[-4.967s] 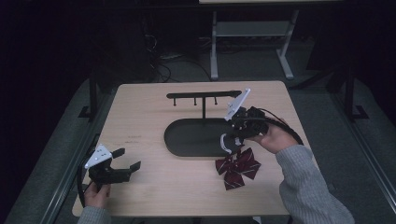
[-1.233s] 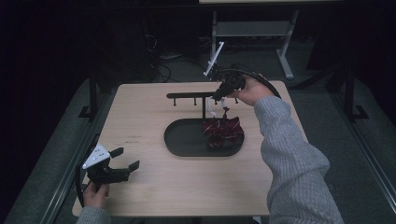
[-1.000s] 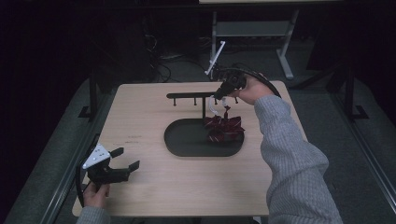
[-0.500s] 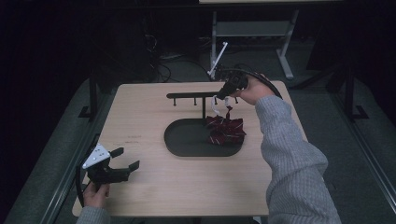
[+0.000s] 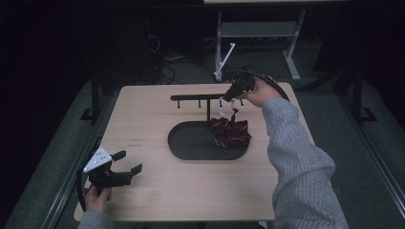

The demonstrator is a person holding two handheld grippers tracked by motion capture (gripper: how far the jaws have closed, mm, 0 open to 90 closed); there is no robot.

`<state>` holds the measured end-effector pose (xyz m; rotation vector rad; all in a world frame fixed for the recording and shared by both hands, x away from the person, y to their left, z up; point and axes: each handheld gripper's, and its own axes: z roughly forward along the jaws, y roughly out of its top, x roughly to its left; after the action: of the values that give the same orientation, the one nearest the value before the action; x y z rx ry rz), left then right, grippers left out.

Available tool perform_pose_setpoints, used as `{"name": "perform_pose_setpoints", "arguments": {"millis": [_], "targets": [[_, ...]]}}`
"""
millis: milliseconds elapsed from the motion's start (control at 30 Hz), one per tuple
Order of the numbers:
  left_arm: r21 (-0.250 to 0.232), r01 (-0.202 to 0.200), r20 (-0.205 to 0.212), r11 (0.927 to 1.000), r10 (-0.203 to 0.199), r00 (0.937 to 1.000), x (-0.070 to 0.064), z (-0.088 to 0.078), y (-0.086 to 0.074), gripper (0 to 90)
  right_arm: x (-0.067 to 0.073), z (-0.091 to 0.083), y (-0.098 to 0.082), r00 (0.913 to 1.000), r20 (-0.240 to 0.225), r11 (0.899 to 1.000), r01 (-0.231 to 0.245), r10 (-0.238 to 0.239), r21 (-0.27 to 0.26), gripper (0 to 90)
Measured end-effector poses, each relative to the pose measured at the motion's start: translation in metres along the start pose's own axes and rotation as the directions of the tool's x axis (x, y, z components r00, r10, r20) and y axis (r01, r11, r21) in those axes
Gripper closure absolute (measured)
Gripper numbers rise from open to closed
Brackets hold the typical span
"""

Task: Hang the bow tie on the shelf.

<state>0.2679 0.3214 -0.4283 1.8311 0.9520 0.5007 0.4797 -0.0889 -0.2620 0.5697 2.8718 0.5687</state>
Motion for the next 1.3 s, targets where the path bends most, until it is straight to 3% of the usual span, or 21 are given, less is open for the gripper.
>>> {"name": "perform_pose_setpoints", "arguments": {"millis": [733,1300], "targets": [[-0.002,0.001,0.000,1.0000,-0.001,1.0000,-0.002,-0.001,0.001,13.0,0.003,0.001,-0.010,0.9998,-0.018,1.000,-0.008,0.008,0.006,82.4],[-0.002,-0.004,-0.003,1.0000,0.004,1.0000,-0.002,-0.002,0.001,13.0,0.005,-0.005,-0.036,0.9975,-0.060,0.998,-0.040,0.038,-0.042,76.4]]}}
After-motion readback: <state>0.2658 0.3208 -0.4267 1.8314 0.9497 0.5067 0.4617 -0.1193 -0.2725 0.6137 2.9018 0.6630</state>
